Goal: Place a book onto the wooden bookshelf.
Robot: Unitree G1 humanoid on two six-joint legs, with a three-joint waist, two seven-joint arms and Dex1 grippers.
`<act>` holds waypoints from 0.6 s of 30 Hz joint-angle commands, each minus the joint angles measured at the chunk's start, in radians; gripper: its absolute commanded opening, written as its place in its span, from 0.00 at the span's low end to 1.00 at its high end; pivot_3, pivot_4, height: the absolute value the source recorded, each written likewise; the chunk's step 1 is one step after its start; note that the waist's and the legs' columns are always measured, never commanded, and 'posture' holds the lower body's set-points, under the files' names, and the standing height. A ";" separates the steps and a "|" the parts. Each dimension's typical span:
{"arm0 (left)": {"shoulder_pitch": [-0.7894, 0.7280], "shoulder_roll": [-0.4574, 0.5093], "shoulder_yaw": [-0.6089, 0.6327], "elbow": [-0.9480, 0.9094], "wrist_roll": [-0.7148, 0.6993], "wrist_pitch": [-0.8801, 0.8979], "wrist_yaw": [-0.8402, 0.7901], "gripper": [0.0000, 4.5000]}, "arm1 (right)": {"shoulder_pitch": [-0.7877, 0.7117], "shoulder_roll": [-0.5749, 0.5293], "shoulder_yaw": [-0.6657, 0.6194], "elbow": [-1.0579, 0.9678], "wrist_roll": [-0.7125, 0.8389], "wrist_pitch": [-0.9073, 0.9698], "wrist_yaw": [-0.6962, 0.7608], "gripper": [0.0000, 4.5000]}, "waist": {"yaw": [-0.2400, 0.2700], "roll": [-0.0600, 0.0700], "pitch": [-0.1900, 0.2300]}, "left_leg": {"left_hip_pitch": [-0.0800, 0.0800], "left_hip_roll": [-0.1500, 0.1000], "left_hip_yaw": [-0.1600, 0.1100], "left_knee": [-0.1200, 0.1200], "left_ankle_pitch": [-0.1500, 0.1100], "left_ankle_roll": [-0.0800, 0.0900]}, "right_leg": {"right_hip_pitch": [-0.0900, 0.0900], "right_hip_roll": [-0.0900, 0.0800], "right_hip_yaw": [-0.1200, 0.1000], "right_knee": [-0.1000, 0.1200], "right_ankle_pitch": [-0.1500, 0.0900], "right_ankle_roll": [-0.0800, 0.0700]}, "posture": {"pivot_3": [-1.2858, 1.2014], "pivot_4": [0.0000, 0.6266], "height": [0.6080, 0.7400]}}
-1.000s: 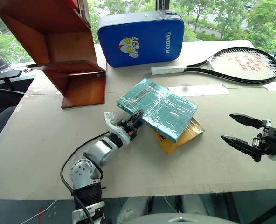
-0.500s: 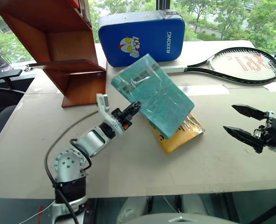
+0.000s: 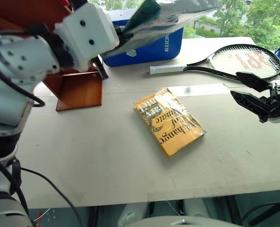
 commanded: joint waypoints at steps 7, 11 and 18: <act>0.179 0.254 0.187 0.066 0.237 -0.069 -0.155 0.01 | -0.141 0.041 0.063 0.076 -0.022 -0.002 0.051 1.00 | -0.030 0.001 0.001 | -0.008 0.000 0.000 0.004 0.000 0.000 | -0.006 -0.002 -0.005 0.003 0.000 0.000 | 0.52 0.24 1.00; 0.308 0.308 0.314 0.077 0.306 -0.012 -0.172 0.01 | -0.195 0.063 0.093 0.118 -0.038 -0.001 0.080 1.00 | -0.029 -0.001 0.002 | -0.010 0.000 -0.001 0.005 0.000 0.000 | -0.008 -0.002 -0.006 0.005 0.000 0.000 | 0.52 0.24 1.00; 0.559 0.352 0.492 0.080 0.483 0.111 -0.247 0.01 | -0.273 0.113 0.087 0.173 -0.016 0.017 0.073 1.00 | -0.029 0.000 0.002 | -0.009 -0.001 0.000 0.004 0.000 0.000 | -0.009 -0.003 -0.006 0.006 0.000 0.000 | 0.52 0.24 1.00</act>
